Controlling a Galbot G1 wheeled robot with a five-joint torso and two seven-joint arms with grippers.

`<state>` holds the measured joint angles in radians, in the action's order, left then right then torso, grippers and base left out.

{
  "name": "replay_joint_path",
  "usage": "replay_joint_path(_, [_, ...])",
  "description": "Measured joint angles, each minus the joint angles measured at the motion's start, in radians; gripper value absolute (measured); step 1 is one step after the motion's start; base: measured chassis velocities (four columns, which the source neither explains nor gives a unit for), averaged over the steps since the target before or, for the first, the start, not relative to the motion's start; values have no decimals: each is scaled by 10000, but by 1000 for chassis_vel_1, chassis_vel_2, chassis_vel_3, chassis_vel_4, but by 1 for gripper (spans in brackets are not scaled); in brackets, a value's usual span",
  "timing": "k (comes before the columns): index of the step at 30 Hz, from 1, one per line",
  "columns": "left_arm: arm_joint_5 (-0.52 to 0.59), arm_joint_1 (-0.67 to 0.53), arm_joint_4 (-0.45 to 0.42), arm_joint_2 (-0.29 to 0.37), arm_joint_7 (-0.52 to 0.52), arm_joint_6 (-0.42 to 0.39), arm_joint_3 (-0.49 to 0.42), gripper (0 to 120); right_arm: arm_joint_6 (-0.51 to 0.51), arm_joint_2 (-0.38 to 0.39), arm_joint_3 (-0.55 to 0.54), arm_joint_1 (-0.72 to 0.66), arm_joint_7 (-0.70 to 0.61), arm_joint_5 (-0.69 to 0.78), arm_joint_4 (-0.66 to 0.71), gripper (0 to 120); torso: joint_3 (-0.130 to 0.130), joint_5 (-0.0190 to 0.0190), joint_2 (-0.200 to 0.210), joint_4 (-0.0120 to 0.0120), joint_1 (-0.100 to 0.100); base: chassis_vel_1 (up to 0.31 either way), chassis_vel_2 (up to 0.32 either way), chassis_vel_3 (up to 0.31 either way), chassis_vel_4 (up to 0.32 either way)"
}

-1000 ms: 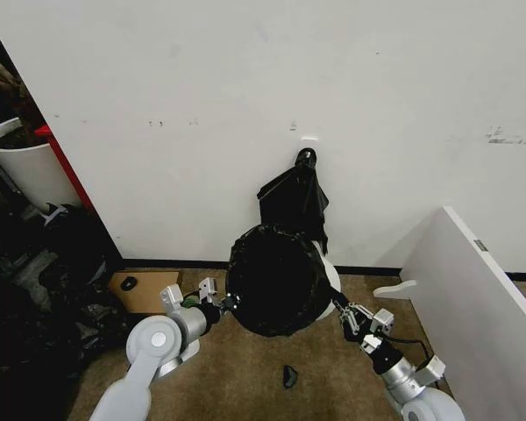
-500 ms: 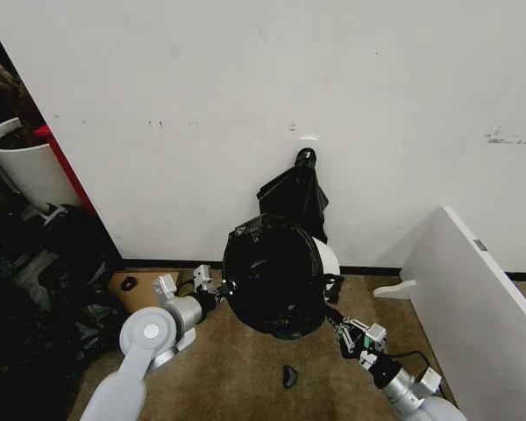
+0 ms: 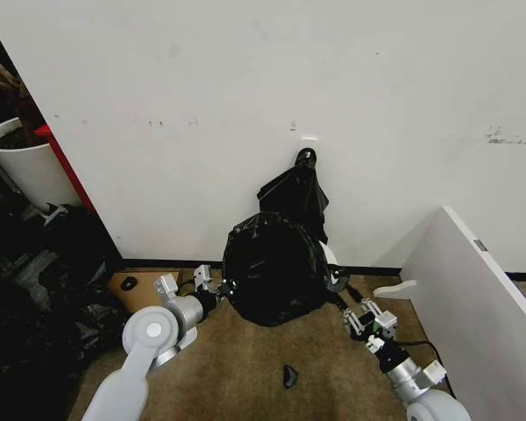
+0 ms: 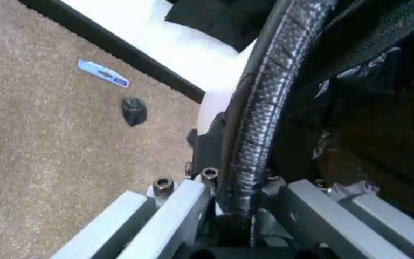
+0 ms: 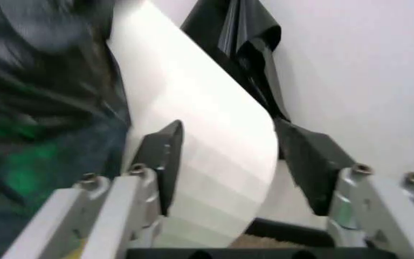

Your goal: Place the garbage bag over the trash bin.

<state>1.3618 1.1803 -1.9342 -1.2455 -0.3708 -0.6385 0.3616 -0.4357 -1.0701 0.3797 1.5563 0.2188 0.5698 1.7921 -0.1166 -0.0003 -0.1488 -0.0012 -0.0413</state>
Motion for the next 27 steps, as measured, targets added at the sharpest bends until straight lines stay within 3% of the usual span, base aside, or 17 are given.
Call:
replay_joint_path(6, [-37, -103, 115, -32, -10, 70, -76, 0, -56, 0, 33, 205, 1620, 34, -89, 73, 0, -1, 0, 0, 0, 0, 0, 0, 0])
replay_joint_path(10, [-63, -161, 184, -24, -10, 110, -84, 0, -99, 8, 73, 203, 1648, -308, -196, 84, 0, -1, 0, -1, 0, 0, 0, 0, 0])
replay_joint_path(12, [-182, -214, 440, 14, -27, 243, -118, 0, 630, -98, 77, 149, -1118, -877, 287, 96, 0, -1, 0, 0, 0, 0, 0, 0, 0])
replay_joint_path(13, [-182, -214, 440, 14, -27, 243, -118, 0, 630, -98, 77, 149, -1118, -877, 287, 96, 0, -1, 0, 0, 0, 0, 0, 0, 0])
replay_joint_path(15, [-351, -165, 651, 26, -86, 444, -352, 0, 1508, -297, -64, 60, -3775, -1755, 898, 100, 0, -5, 0, -1, 0, 0, 0, 0, 0])
replay_joint_path(17, [-611, -39, 799, -18, -173, 696, -634, 0, 1676, -659, -446, -182, -6087, -2356, 1281, 100, 0, 0, 0, 1, 0, 0, 0, 0, 0])
replay_joint_path(18, [-664, 3, 828, -54, -224, 773, -699, 0, 1630, -774, -569, -215, -6628, -2529, 1380, 100, 0, 0, 0, 3, 0, 0, 0, 0, 0])
replay_joint_path(21, [-723, 107, 845, -239, -634, 951, -857, 0, 1292, -1027, -923, -25, -7492, -3350, 1714, 100, 0, 0, 0, 4, 0, 0, 0, 0, 0])
replay_joint_path(27, [-496, 135, 795, -461, -1459, 892, -962, 0, 397, -1174, -1196, 393, -7329, -4812, 1951, 100, 0, -3, 0, -4, 0, 0, 0, 0, 0])
